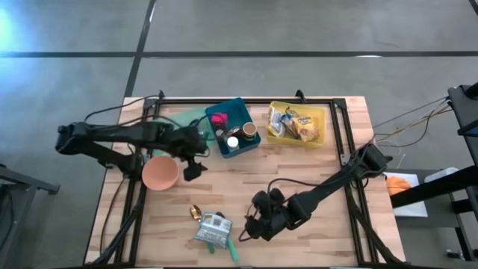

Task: Pick & Place Food Item
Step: Put the light blue noodle pack into the yellow bin

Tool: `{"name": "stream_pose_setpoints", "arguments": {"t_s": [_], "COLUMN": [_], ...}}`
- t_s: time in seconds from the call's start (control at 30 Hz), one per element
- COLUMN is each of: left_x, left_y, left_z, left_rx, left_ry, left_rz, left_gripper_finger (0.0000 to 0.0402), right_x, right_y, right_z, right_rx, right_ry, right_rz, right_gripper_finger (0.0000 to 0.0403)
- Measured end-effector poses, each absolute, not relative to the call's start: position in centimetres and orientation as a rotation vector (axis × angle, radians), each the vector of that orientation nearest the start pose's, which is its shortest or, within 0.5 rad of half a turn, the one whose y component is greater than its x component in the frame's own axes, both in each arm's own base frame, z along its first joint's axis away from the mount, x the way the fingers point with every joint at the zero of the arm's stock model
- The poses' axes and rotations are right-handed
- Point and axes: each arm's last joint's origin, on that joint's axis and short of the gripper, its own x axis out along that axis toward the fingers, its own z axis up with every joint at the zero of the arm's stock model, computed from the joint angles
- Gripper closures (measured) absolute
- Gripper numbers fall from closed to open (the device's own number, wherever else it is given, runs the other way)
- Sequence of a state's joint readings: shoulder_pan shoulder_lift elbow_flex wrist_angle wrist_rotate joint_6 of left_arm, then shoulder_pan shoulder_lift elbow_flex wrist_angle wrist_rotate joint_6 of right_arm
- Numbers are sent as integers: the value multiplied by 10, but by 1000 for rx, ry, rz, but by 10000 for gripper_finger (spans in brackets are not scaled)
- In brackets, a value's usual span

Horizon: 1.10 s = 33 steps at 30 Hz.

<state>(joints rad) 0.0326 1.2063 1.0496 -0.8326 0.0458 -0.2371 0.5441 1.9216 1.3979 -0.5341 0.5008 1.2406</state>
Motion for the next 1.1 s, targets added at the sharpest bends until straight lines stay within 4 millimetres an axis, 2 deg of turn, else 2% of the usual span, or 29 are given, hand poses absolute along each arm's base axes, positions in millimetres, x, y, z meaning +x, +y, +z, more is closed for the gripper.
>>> {"name": "stream_pose_setpoints", "arguments": {"t_s": [0.13,0.3,0.5,0.6,0.77,0.93,1.1], "left_x": [220,203,184,178,174,175,175], "left_y": [-2,-3,-2,-2,-2,-2,-2], "left_z": [298,304,304,305,299,295,295], "left_rx": [-244,-284,-335,-275,-260,-261,-261], "left_ry": [801,681,638,631,665,699,701], "left_rz": [58,56,71,50,49,54,54], "left_gripper_finger": [60,60,60,60,60,60,60], "right_x": [355,367,381,386,392,403,407], "right_y": [195,202,209,211,217,228,230], "right_z": [186,174,171,170,146,124,114], "right_rx": [791,978,1113,1168,1240,1329,1345], "right_ry": [763,730,600,535,508,422,373], "right_rz": [-579,-554,-495,-487,-511,-454,-428], "right_gripper_finger": [45,45,45,45,45,45,45]}}
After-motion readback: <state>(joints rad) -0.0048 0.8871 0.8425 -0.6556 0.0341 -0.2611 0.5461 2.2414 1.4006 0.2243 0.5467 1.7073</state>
